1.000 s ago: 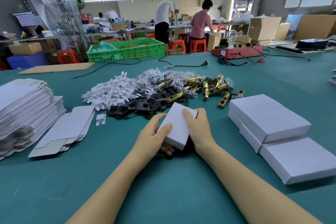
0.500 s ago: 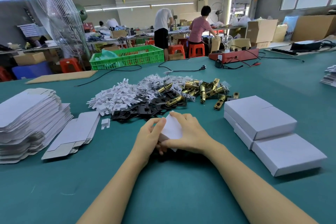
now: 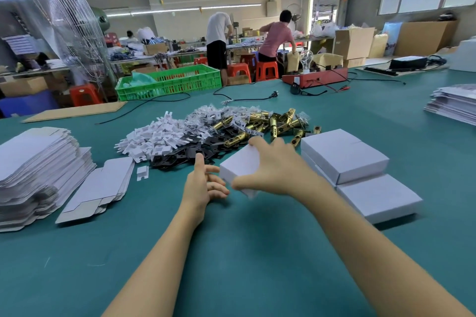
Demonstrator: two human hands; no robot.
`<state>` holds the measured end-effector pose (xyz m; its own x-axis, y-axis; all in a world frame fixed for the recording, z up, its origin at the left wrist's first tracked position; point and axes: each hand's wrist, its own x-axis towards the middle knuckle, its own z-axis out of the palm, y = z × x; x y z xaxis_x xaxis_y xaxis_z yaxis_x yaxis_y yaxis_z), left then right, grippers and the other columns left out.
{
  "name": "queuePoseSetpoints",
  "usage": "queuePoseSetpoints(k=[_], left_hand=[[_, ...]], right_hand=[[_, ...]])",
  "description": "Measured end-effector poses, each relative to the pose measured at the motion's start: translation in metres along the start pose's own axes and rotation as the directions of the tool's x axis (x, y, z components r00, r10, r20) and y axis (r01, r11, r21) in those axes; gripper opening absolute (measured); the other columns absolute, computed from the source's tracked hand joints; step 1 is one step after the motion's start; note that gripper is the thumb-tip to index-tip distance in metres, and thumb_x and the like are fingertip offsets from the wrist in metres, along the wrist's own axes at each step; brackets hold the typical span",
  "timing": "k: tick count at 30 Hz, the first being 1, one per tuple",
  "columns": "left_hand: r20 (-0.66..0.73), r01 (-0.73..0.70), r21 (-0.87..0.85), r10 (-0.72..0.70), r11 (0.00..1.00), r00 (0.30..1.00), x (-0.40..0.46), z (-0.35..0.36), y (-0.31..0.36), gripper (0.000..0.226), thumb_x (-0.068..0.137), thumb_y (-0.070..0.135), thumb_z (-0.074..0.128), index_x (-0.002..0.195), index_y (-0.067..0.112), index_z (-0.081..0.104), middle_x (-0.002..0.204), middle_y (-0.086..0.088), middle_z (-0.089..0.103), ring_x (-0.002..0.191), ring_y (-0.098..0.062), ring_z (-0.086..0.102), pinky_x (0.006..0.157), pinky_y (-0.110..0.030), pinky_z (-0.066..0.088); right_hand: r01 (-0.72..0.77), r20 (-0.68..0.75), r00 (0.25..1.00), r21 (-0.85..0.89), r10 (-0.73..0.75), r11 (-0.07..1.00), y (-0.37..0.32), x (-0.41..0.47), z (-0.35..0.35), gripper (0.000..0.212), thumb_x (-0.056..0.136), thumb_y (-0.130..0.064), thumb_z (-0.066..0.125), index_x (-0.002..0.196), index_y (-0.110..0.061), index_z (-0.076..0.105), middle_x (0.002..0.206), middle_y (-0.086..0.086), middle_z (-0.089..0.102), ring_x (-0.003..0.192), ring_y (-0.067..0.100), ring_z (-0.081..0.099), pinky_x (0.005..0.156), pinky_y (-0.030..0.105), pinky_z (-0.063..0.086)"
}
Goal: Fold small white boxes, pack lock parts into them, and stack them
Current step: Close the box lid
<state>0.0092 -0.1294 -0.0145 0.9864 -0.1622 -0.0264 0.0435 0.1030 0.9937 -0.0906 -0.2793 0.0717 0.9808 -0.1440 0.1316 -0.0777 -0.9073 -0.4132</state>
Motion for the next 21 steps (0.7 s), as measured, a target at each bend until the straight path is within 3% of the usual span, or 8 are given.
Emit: queuePoseSetpoints(k=[5,10,16,21], left_hand=[[0.014,-0.003,0.063,0.002,0.998,1.000,0.001,0.001,-0.001,0.071,0.099,0.061,0.027,0.090,0.000,0.062,0.052,-0.006,0.061,0.044,-0.021,0.062,0.040,-0.023,0.049],[-0.003,-0.007,0.066,0.007,0.998,1.000,0.001,0.001,0.000,0.068,0.100,0.058,0.031,0.089,-0.002,0.062,0.053,-0.009,0.060,0.043,-0.019,0.061,0.041,-0.022,0.049],[-0.032,-0.003,0.050,0.005,0.999,0.999,0.001,0.001,0.000,0.064,0.101,0.055,0.036,0.089,-0.002,0.062,0.053,-0.008,0.061,0.044,-0.019,0.062,0.042,-0.022,0.050],[-0.035,0.000,0.043,0.002,0.999,0.999,0.004,0.000,-0.001,0.060,0.101,0.053,0.039,0.089,-0.002,0.062,0.054,-0.008,0.061,0.045,-0.019,0.063,0.042,-0.023,0.050]], right_hand=[[-0.292,-0.150,0.946,-0.012,0.287,0.956,0.034,-0.041,-0.047,0.082,0.052,-0.062,0.062,0.123,-0.031,0.037,0.102,0.005,0.032,0.097,0.028,0.030,0.077,0.039,0.037],[-0.553,-0.091,0.833,-0.103,0.546,0.827,0.084,-0.073,-0.059,0.080,0.062,-0.056,0.069,0.130,-0.027,0.036,0.100,0.008,0.031,0.096,0.029,0.025,0.076,0.039,0.035],[-0.657,-0.084,0.754,-0.091,0.652,0.748,0.112,-0.074,-0.049,0.080,0.063,-0.050,0.073,0.128,-0.023,0.035,0.100,0.010,0.028,0.095,0.028,0.021,0.075,0.038,0.033],[-0.646,-0.122,0.758,-0.010,0.641,0.763,0.119,-0.067,-0.038,0.081,0.065,-0.050,0.072,0.131,-0.022,0.033,0.102,0.010,0.025,0.095,0.026,0.018,0.077,0.037,0.036]])
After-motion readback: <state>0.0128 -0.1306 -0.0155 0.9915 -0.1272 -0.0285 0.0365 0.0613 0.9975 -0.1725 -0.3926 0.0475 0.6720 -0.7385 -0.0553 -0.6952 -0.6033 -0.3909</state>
